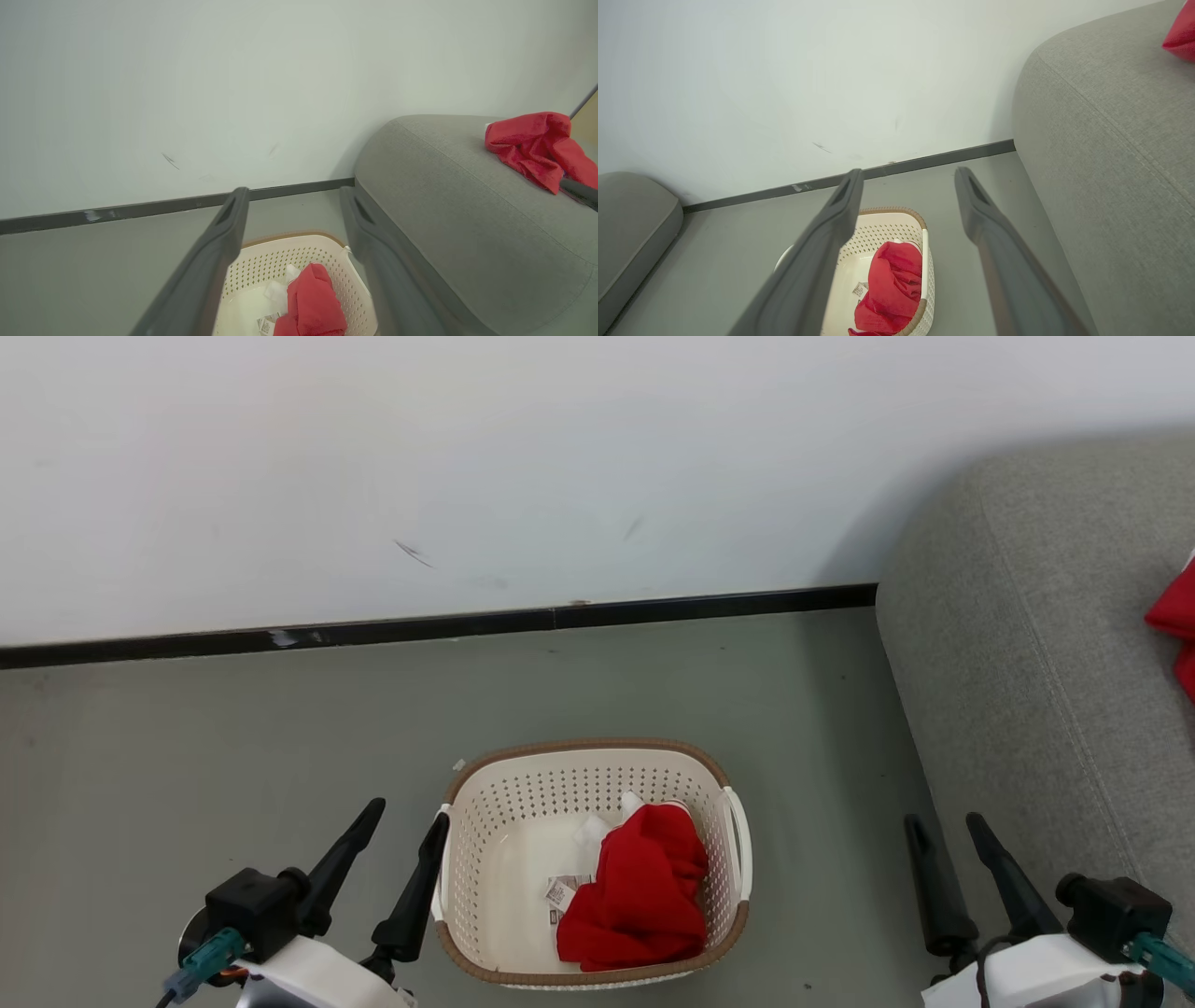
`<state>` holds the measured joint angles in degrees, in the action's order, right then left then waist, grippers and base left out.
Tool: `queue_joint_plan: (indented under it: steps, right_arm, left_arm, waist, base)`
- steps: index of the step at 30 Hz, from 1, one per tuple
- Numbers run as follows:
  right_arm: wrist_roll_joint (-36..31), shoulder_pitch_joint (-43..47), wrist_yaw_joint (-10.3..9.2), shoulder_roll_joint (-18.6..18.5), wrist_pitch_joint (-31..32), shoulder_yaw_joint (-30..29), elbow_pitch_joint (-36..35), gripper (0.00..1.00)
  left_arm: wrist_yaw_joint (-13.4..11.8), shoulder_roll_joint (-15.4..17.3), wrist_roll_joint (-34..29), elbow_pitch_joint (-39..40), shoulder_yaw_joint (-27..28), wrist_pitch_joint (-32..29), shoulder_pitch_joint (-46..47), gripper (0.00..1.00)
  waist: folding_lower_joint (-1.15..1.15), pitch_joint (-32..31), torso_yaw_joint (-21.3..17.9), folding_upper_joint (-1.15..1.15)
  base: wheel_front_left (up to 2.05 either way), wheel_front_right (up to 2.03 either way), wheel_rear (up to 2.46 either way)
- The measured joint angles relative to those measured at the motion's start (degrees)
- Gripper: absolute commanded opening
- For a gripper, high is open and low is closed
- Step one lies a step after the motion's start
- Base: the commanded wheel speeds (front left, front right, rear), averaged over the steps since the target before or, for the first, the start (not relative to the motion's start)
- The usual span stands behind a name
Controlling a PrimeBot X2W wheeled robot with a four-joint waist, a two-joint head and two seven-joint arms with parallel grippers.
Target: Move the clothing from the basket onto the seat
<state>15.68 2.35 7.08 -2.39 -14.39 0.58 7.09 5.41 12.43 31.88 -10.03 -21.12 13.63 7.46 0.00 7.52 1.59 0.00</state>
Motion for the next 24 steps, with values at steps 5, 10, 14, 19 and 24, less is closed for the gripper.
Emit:
queue_joint_plan:
  steps: [5, 10, 14, 19, 24]
  right_arm:
    - [0.48, 0.76, 0.00, 0.01, 0.01, -0.12, -1.12, 1.00]
    - [0.48, 0.77, 0.00, 0.02, 0.01, 0.44, -2.14, 1.00]
    - [1.03, 0.63, 0.00, 0.02, 0.00, 1.16, -2.99, 1.00]
    - [1.43, -0.10, 0.00, 0.03, 0.00, 2.40, -3.65, 1.00]
    - [1.43, -2.49, 0.00, 0.02, 0.00, 3.03, -4.61, 1.00]
  left_arm:
    - [0.55, -0.03, -0.18, -0.01, -1.77, -1.04, 1.09, 1.00]
    - [0.89, -0.02, -0.23, 0.00, -2.67, -1.78, 2.37, 1.00]
    - [1.07, 0.25, -0.27, 0.01, -3.45, -2.47, 3.60, 1.00]
    - [1.16, 0.74, -1.22, 0.21, -4.66, -2.99, 5.58, 1.00]
    - [1.37, 1.29, -2.07, 0.45, -5.30, -3.72, 7.38, 1.00]
  waist:
    - [0.00, 1.91, -1.11, 0.00]
    - [0.00, 3.68, -2.03, 0.00]
    - [0.00, 5.67, -2.99, 0.00]
    - [0.00, 8.42, -4.25, 0.00]
    - [0.00, 11.33, -5.50, 0.00]
  base:
    - [0.00, 0.00, 0.00]
    - [0.00, 0.00, 0.00]
    - [0.00, 0.00, 0.00]
    - [0.00, 0.00, 0.00]
    - [0.00, 0.00, 0.00]
